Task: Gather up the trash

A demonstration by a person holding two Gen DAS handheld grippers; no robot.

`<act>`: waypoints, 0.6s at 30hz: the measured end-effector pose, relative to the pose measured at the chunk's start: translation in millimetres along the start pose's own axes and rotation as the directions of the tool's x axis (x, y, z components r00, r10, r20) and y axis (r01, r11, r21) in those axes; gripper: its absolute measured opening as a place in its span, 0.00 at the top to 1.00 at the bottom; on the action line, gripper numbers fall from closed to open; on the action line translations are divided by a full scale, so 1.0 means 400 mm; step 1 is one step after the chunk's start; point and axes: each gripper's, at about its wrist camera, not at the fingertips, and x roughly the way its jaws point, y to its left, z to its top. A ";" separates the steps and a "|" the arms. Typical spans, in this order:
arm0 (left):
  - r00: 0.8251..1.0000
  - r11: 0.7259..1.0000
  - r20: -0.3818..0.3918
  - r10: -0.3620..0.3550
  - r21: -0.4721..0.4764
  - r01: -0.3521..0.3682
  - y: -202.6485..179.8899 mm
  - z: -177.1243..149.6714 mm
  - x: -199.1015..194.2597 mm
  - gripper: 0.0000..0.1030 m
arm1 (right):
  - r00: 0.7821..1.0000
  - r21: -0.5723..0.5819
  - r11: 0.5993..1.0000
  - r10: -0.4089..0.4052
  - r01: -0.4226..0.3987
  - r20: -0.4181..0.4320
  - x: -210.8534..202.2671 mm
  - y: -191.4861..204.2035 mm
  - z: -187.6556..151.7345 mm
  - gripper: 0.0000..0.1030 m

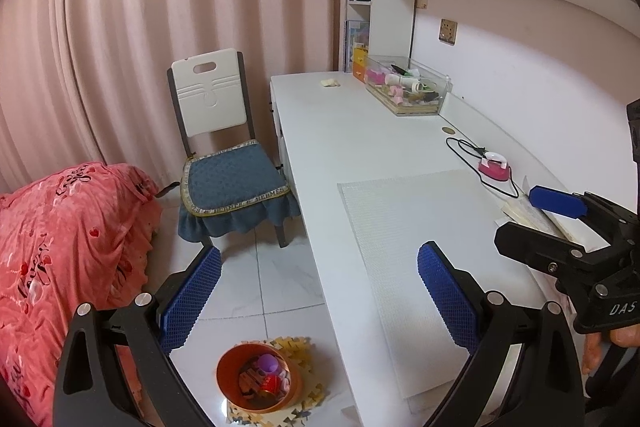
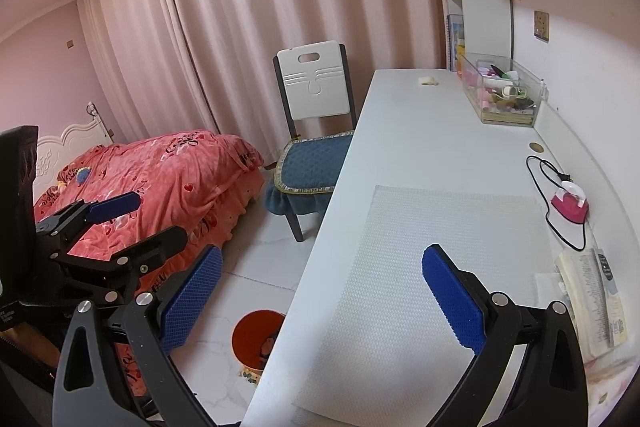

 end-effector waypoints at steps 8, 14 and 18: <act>1.000 1.000 -0.004 -0.004 0.002 0.004 0.003 0.000 0.003 0.06 | 1.000 0.002 1.000 0.000 0.000 -0.001 0.003 0.001 0.000 0.05; 0.999 0.999 -0.011 -0.032 0.003 0.032 0.009 -0.002 0.004 0.06 | 1.000 0.004 1.000 0.000 0.000 -0.001 0.004 0.001 -0.001 0.05; 0.999 1.000 -0.029 -0.030 0.003 0.030 0.013 -0.001 0.013 0.06 | 1.000 0.005 1.000 0.000 0.000 -0.005 0.008 0.004 -0.006 0.05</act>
